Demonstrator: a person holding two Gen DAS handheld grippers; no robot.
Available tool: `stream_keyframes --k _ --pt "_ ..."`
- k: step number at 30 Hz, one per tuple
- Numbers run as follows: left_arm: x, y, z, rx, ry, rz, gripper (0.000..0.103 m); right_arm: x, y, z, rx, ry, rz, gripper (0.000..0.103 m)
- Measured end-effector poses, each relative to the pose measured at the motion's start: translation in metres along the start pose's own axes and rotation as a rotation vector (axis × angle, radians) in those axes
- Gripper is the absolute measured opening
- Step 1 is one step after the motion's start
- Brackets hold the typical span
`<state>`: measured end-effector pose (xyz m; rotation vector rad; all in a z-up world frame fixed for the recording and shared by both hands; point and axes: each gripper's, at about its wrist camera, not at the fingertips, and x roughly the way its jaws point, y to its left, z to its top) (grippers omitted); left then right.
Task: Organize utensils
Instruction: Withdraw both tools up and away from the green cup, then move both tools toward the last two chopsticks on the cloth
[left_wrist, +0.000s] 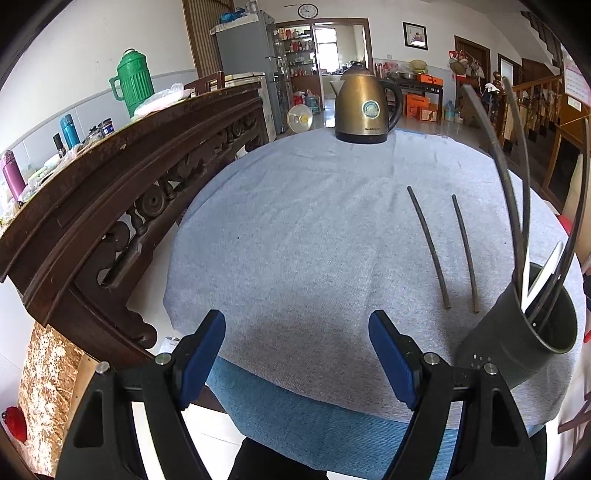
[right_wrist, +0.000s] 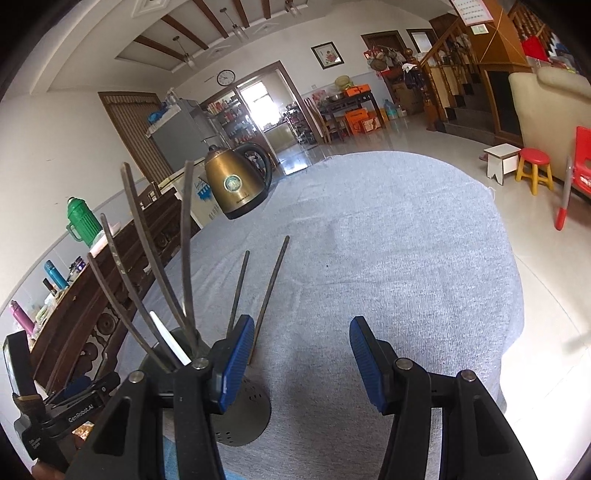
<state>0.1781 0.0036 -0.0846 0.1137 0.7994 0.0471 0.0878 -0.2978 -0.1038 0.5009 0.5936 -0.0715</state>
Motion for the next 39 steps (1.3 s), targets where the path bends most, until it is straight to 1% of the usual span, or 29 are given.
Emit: stream_keyframes --k 7,12,18,23,28,31,34,39 --pt "0.017 0.001 -0.004 -0.001 0.036 0.006 0.080 0.014 -0.007 -0.005 0.019 0.030 -0.006 0.057" --pt "0.030 0.005 -0.004 -0.011 0.059 0.011 0.080 0.020 -0.010 -0.004 0.020 0.034 -0.008 0.057" --pt "0.038 0.006 0.006 -0.002 0.054 0.017 0.080 0.032 -0.013 0.014 0.046 0.035 0.018 0.057" --pt "0.052 0.007 0.019 0.016 0.054 0.029 0.080 0.050 -0.015 0.032 0.062 0.067 0.043 0.057" --pt "0.074 0.012 0.039 0.031 0.082 0.019 0.080 0.081 -0.017 0.056 0.050 0.115 0.055 0.057" --pt "0.090 0.015 0.056 0.031 0.095 0.019 0.080 0.107 -0.019 0.072 0.060 0.159 0.066 0.057" --pt "0.103 0.015 0.073 0.028 0.109 0.001 0.080 0.136 -0.018 0.086 0.062 0.202 0.090 0.057" --pt "0.125 -0.002 0.099 0.053 0.138 -0.048 0.080 0.191 -0.007 0.101 0.031 0.289 0.103 0.057"
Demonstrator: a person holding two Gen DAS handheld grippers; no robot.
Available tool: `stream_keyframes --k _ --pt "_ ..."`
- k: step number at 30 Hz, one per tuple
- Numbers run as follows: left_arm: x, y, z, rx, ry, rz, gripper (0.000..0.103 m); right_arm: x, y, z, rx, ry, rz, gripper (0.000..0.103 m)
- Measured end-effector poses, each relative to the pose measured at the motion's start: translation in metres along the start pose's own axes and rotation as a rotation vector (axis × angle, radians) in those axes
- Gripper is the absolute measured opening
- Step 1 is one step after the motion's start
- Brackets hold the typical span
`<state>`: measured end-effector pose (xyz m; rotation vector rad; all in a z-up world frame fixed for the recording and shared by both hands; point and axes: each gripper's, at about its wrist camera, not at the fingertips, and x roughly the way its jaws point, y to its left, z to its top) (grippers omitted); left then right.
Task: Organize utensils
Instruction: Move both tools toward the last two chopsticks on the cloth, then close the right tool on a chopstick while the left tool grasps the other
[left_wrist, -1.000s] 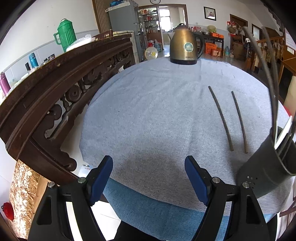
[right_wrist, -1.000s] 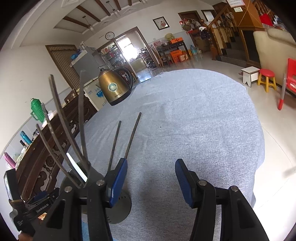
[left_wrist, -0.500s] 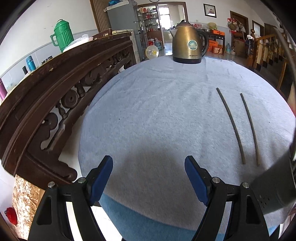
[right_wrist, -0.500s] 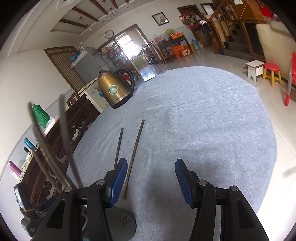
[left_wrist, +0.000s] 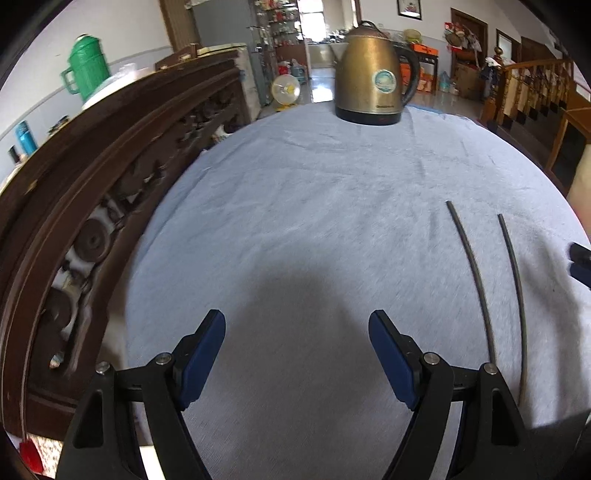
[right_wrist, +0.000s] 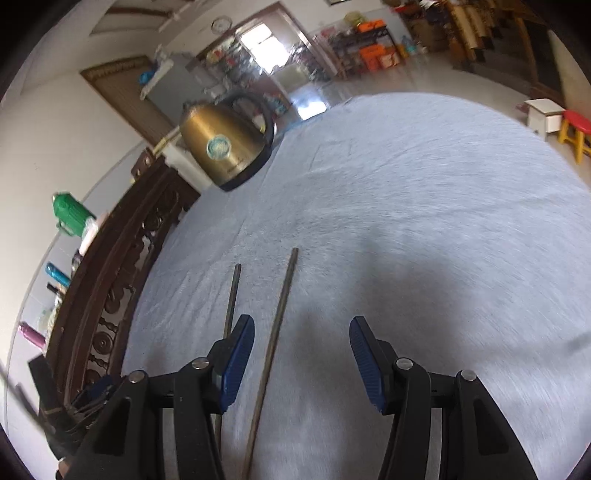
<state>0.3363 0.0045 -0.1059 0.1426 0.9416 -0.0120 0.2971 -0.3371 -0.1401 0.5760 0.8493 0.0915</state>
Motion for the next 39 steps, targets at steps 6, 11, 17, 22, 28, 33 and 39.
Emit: stream_keyframes --k 6,11,17,22,28,33,39 --pt "0.024 -0.028 0.031 0.033 0.060 -0.060 0.080 0.058 0.023 0.032 -0.076 0.070 -0.080 0.054" --pt "0.039 -0.039 0.048 0.026 0.096 -0.084 0.080 0.095 0.039 0.048 -0.121 0.142 -0.176 0.043" --pt "0.057 -0.042 0.055 -0.004 0.128 -0.083 0.080 0.120 0.052 0.048 -0.206 0.184 -0.276 0.009" --pt "0.062 -0.050 0.064 -0.027 0.132 -0.117 0.080 0.118 0.055 0.042 -0.280 0.164 -0.272 0.007" --pt "0.071 -0.085 0.076 0.002 0.132 -0.156 0.080 0.095 0.031 0.036 -0.304 0.138 -0.276 0.007" --pt "0.091 -0.117 0.093 -0.005 0.156 -0.227 0.080 0.086 0.015 0.037 -0.279 0.143 -0.232 0.007" --pt "0.113 -0.142 0.105 0.019 0.202 -0.263 0.054 0.083 0.005 0.038 -0.246 0.152 -0.170 0.007"
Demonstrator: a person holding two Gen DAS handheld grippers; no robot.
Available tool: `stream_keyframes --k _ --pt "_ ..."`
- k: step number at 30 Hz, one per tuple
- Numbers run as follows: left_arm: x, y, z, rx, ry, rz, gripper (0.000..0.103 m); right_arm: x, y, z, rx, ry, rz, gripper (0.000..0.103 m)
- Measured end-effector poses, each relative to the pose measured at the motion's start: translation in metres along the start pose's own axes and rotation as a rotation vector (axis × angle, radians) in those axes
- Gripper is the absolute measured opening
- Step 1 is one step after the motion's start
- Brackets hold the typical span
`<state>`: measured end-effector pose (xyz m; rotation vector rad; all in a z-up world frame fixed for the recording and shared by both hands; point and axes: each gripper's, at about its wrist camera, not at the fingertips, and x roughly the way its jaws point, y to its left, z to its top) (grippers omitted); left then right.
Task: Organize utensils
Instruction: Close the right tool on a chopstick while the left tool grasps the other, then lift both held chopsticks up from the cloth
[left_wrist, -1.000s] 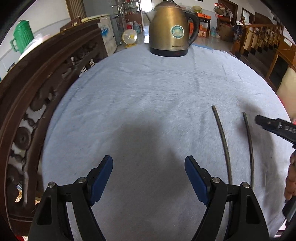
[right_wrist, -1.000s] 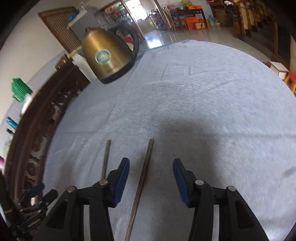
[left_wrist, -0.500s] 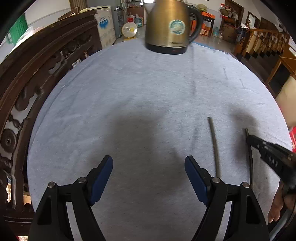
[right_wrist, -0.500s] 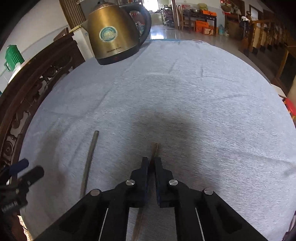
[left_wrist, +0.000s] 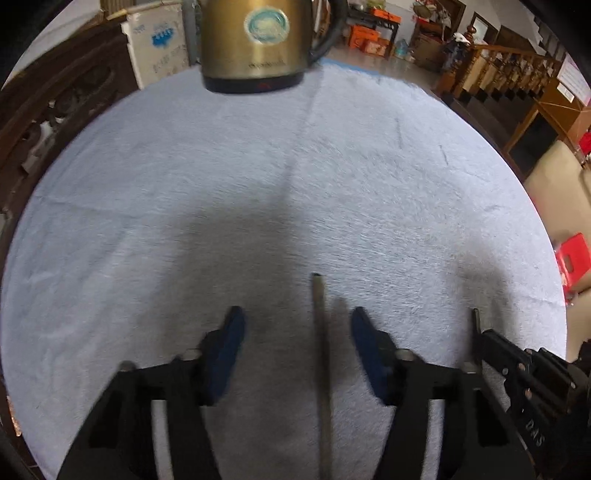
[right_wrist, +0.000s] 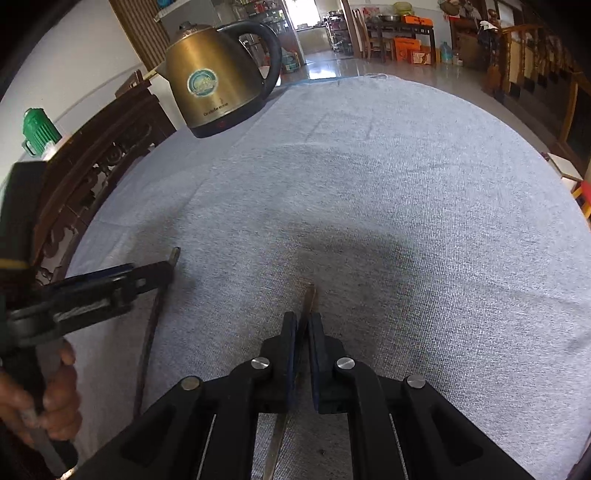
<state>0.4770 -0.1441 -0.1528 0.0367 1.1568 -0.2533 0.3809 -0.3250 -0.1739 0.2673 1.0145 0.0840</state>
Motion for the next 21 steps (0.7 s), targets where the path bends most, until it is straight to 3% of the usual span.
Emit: stream_keyframes --k 3,5,8,13,21 --pt "0.001 -0.007 0.002 0.025 -0.020 0.011 0.041 0.001 0.001 0.000 -0.009 -0.001 0.001 0.007" --pt "0.002 -0.008 0.004 0.035 -0.032 0.015 0.016 0.001 0.000 0.000 -0.009 -0.001 0.007 0.007" --pt "0.003 -0.006 0.003 0.038 -0.031 -0.004 0.006 -0.002 -0.002 -0.002 -0.005 0.001 0.008 0.007" --pt "-0.007 0.007 -0.004 0.030 -0.044 0.001 0.005 -0.015 -0.001 -0.008 0.001 -0.035 0.035 0.007" --pt "-0.065 0.043 -0.021 -0.034 -0.148 -0.004 0.005 -0.069 -0.007 -0.017 0.042 -0.195 0.090 0.006"
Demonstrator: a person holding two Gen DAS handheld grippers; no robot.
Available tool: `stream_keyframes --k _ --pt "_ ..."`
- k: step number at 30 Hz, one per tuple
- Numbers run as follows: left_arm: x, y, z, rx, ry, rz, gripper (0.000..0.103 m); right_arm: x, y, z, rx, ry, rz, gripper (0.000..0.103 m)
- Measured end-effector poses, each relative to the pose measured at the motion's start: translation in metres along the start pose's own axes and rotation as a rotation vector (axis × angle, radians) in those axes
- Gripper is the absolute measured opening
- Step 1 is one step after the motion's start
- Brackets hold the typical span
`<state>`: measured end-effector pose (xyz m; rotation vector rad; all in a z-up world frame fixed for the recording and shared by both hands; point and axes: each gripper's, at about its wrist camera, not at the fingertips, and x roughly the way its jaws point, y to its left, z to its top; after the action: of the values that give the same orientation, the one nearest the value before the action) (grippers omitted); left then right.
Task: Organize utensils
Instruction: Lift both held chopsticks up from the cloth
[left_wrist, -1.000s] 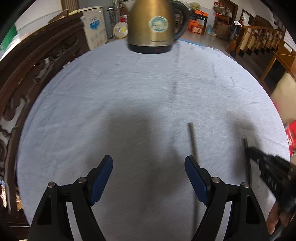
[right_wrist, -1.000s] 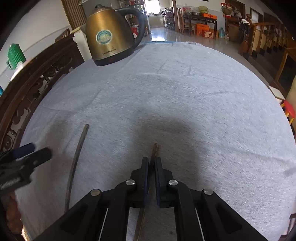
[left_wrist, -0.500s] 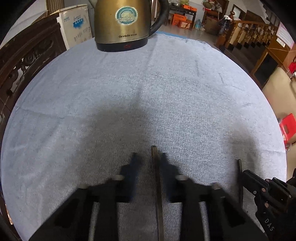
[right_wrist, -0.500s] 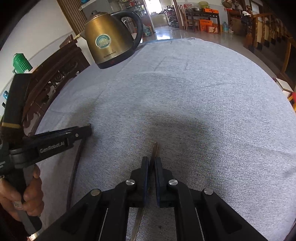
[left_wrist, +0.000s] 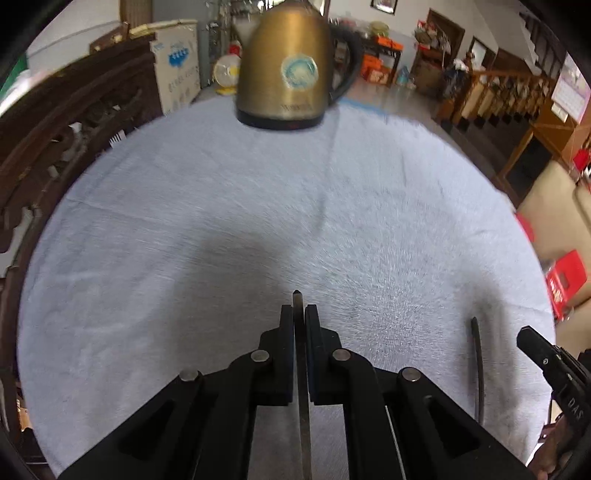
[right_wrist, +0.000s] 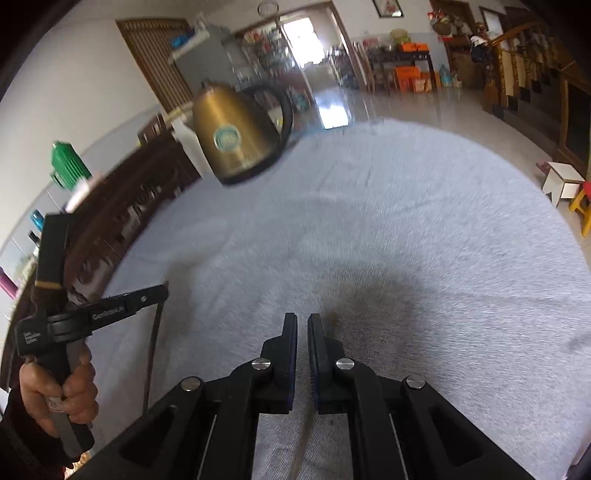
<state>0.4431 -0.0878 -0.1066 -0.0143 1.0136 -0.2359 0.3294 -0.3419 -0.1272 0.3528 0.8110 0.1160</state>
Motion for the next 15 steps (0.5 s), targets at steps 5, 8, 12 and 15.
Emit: stream_keyframes --k 5,8,12,15 --pt "-0.049 0.017 -0.006 -0.014 -0.085 -0.015 0.005 -0.029 0.003 -0.004 0.000 -0.042 -0.026 0.006" --pt "-0.066 0.021 -0.013 -0.008 -0.112 -0.028 0.005 -0.025 -0.002 -0.002 0.027 0.010 -0.061 0.007" --pt "-0.072 0.022 -0.017 0.000 -0.119 -0.047 0.005 0.006 -0.015 0.000 0.077 0.144 -0.094 0.040" --pt "-0.074 0.023 -0.021 -0.004 -0.113 -0.059 0.005 0.027 -0.012 0.001 0.060 0.188 -0.118 0.045"
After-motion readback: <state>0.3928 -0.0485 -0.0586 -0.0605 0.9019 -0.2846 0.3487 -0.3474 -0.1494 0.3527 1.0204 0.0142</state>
